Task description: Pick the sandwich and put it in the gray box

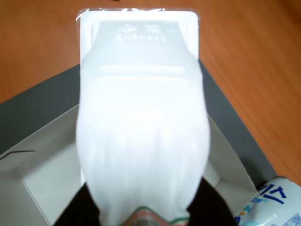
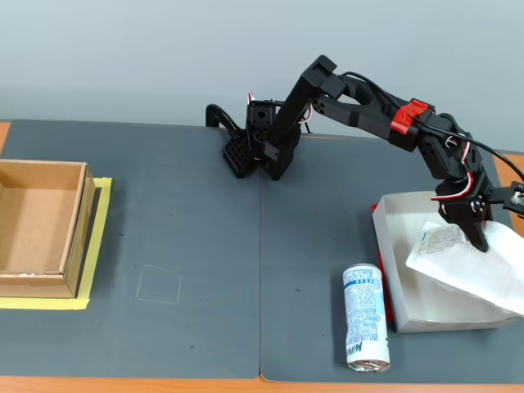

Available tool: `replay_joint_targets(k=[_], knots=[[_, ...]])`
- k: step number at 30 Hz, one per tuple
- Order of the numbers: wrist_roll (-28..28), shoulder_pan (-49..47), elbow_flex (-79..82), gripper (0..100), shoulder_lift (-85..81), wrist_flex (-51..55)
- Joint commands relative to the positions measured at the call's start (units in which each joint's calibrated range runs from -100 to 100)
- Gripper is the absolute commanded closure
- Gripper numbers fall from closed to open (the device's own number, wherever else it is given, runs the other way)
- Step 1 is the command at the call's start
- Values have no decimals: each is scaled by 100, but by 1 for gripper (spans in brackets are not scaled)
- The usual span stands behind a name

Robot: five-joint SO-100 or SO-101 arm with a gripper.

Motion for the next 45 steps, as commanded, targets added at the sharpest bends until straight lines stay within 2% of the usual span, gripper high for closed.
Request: replay_joint_targets(k=[1, 8, 10, 11, 12, 14, 16, 29, 33, 42, 45], knots=[[-4, -36, -395, 98, 1, -91], [1, -6, -368, 96, 18, -13], [1, -6, -322, 90, 10, -4], [1, -6, -304, 78, 10, 13], [6, -6, -304, 72, 10, 30], [6, -14, -322, 65, 10, 195], [6, -36, -304, 62, 10, 326], [1, 113, -331, 66, -84, 360], [6, 188, -377, 74, -92, 360], [1, 486, -295, 98, -448, 352], [1, 680, -295, 98, -550, 352]])
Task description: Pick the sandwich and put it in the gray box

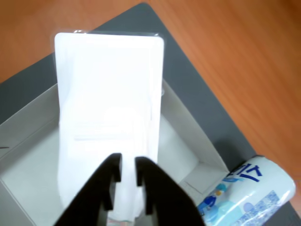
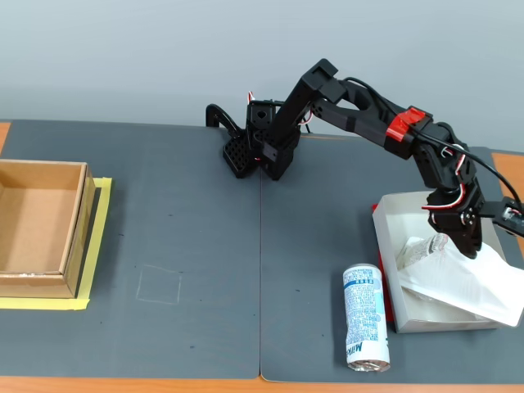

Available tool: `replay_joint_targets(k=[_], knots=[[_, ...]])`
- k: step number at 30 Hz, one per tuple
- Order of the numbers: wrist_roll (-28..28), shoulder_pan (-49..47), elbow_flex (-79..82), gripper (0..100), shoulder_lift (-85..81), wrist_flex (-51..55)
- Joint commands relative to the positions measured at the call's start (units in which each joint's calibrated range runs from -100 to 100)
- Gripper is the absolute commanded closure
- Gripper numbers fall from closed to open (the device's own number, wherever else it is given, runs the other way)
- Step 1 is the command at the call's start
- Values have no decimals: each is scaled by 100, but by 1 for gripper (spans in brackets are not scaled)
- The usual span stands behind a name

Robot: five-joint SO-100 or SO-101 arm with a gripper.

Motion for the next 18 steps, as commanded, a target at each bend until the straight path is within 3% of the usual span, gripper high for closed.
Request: replay_joint_targets(k=[1, 13, 18], knots=[[-24, 335, -241, 98, -601, 22], [-29, 1581, 1550, 98, -2152, -82], [-29, 2200, 3259, 98, -3263, -915]])
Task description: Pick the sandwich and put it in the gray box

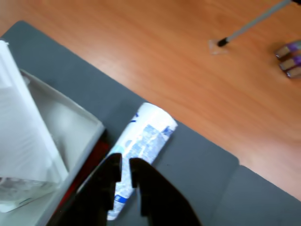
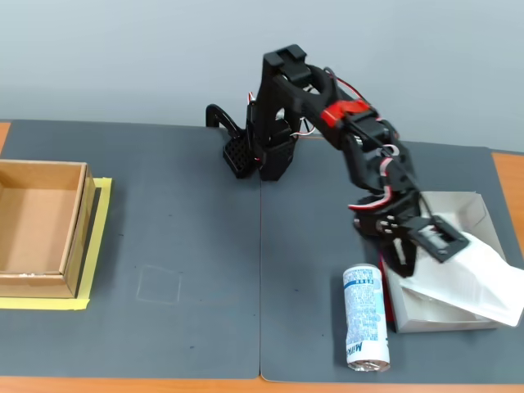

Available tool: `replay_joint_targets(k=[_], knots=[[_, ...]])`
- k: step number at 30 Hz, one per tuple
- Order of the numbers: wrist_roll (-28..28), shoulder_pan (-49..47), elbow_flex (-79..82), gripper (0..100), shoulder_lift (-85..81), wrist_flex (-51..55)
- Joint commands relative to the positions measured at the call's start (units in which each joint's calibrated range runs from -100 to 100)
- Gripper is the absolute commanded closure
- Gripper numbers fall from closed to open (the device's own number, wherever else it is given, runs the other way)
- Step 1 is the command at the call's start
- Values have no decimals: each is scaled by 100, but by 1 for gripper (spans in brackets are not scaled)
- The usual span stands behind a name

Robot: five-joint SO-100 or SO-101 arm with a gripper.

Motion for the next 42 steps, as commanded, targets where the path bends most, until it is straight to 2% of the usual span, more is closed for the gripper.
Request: replay_joint_targets(k=[1, 6, 24, 42], knots=[[-19, 499, 1304, 98, -1232, -733], [-9, 969, 3014, 98, -2419, -1176], [-9, 1953, 7166, 98, -6336, -1098], [-19, 2446, 9183, 98, -8608, 100]])
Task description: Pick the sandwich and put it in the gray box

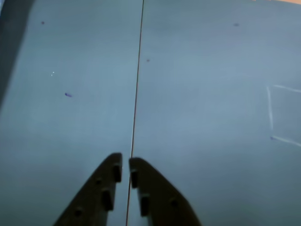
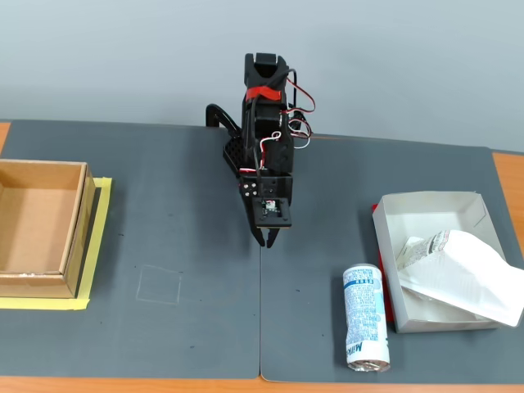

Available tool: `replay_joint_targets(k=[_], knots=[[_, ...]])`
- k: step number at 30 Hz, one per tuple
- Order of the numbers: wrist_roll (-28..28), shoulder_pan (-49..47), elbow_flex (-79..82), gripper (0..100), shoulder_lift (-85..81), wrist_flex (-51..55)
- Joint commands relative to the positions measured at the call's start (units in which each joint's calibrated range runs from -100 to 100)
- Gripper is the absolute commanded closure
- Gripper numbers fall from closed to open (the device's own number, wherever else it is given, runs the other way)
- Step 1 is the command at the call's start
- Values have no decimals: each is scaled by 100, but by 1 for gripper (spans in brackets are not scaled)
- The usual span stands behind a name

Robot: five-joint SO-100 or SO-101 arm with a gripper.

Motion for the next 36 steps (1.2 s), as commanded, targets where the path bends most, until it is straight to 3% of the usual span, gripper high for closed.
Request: replay_joint_targets(k=[1, 7, 36], knots=[[0, 58, 140, 98, -426, 299], [0, 66, 375, 98, -790, 803], [6, 6, 420, 98, -807, 733]])
